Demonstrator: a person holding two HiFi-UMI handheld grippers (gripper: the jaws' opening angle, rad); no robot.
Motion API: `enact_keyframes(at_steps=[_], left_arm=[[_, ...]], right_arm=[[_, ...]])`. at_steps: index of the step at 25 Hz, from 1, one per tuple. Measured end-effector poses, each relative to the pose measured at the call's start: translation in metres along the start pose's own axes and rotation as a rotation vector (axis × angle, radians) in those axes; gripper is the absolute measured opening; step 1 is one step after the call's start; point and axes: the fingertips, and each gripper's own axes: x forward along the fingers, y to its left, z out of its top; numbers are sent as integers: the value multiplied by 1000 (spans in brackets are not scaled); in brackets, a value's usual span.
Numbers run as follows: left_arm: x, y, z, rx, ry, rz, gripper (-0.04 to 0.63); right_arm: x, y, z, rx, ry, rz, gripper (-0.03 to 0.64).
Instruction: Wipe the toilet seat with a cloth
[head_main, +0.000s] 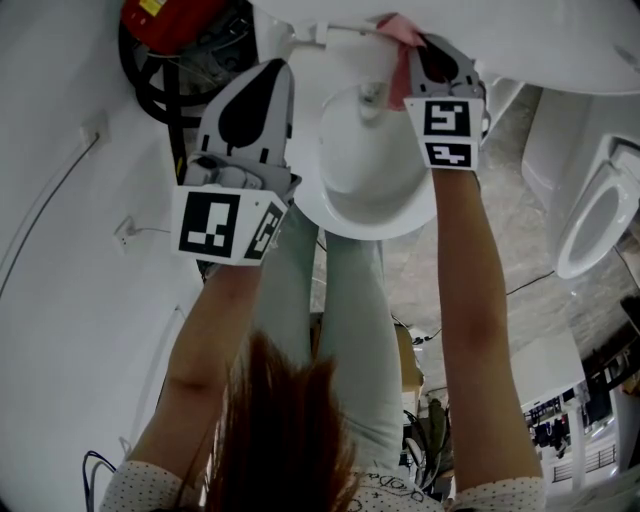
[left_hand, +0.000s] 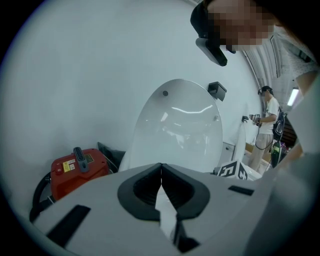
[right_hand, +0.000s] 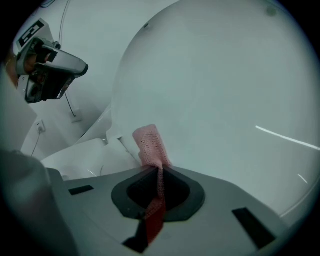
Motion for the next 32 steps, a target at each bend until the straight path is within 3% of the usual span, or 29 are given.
enact_keyframes(at_steps=[20,32], left_arm=[[0,-29,-1,9,-5,-20,-8],[-15,-38,-10,1,-10,-16,-8]], right_arm=[[-29,-33,-29,17,14,-44,23],[-48,-30,-51,-97,39,-26,25]])
